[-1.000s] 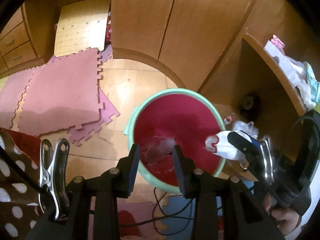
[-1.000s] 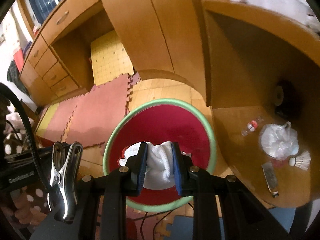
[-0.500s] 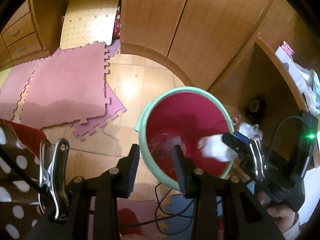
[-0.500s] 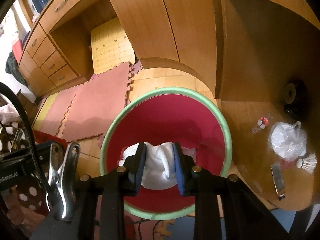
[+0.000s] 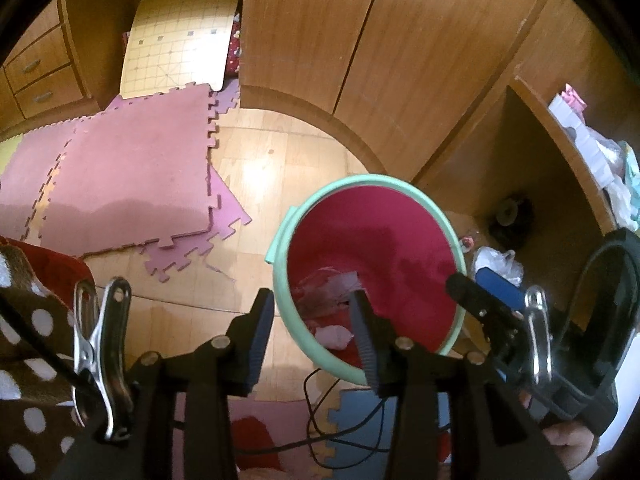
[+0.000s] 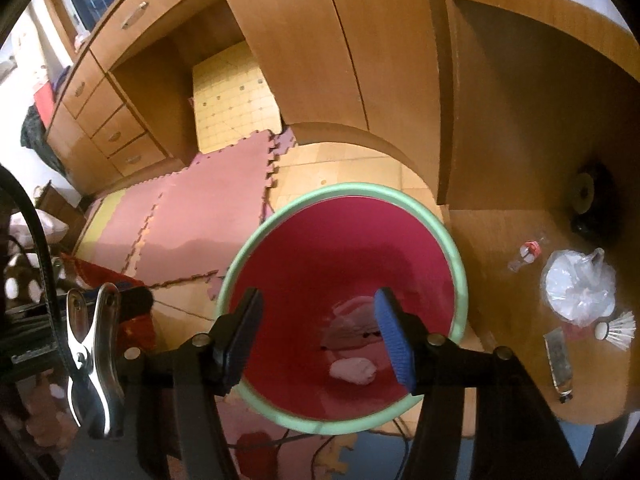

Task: Collect trash
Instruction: 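Move both open tools back up to the shelf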

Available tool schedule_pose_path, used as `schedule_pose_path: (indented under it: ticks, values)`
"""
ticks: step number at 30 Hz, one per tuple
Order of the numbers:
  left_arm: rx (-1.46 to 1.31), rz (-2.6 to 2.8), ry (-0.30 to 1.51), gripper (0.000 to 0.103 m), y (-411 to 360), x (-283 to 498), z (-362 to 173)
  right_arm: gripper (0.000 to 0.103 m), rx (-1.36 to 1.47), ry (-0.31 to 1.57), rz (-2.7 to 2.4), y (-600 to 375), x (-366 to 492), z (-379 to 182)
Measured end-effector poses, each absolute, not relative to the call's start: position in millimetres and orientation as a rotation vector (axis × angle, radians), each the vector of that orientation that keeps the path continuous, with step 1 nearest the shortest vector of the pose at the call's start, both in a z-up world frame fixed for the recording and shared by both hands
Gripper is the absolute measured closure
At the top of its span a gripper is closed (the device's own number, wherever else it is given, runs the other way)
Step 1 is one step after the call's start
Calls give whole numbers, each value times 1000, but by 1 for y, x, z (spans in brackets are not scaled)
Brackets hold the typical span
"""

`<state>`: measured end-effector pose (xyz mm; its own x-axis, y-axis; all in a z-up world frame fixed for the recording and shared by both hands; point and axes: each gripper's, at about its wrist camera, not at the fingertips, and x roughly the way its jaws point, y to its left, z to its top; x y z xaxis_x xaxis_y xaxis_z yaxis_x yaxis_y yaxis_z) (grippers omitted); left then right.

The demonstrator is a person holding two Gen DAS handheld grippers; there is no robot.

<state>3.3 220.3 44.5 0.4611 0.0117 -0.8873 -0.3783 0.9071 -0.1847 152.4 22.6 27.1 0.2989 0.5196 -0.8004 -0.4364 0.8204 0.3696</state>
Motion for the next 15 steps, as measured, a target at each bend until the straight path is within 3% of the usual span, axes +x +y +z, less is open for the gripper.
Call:
schedule_pose_path:
  ticks: [9,15]
  values:
    - [-373,231,1053,53,211,0,54,44,116,1094,665,10,147,37]
    - [-362,223,1028,42,201,-3,67,44,113,1088,696,1,141,53]
